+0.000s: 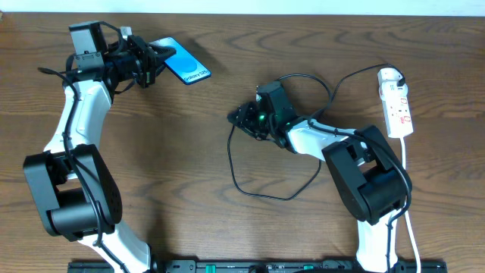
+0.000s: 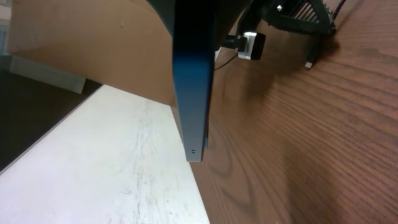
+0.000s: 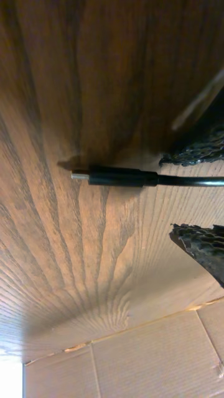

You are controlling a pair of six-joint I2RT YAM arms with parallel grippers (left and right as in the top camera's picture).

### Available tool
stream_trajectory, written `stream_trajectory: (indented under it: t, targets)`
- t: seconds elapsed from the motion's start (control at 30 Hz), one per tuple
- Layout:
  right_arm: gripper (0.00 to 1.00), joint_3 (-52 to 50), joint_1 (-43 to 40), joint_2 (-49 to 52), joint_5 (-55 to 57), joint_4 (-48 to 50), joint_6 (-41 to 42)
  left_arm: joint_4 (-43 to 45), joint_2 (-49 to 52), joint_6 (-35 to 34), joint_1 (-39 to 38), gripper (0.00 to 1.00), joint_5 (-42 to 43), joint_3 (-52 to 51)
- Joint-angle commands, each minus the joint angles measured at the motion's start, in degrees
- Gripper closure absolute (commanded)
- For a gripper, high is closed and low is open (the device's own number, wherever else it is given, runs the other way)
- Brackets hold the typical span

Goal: Plug charger to phone and switch on socket
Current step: 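Release the phone from the right gripper and move it toward the cable, then grasp the black USB-C cable end with the right gripper and lift it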

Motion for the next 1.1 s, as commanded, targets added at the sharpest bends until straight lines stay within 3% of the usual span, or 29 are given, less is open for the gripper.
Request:
stream_trajectory:
  t: [0.0,0.23,0.4,0.7,1.07]
  targets:
    - [0.7,-0.1,0.8,3.5,3.0,-0.8,0.4,-0.1,-1.2,1.3,-0.1,0.93,2.0,0.1]
    - [0.79,0.2,0.3,5.4,1.5,0.6,0.8,-0.7,-1.2,1.8,-0.1,0.93,2.1,0.0]
    - [0.99,0.7,-1.6,5.4,-2.1,0.7,-2.7,-0.7,-1.2,1.8,-0.1,0.93,2.1,0.0]
    - [0.99,3.5,-8.9,4.7,-17.9,0.5,-12.3,-0.7,-1.2,1.9,-0.1,0.93,2.2,0.0]
    - [0.99,6.3,-12.7,-0.9,-44.2,0.0,-25.0,0.0,-1.2,14.3,-0.1,0.93,14.8,0.0]
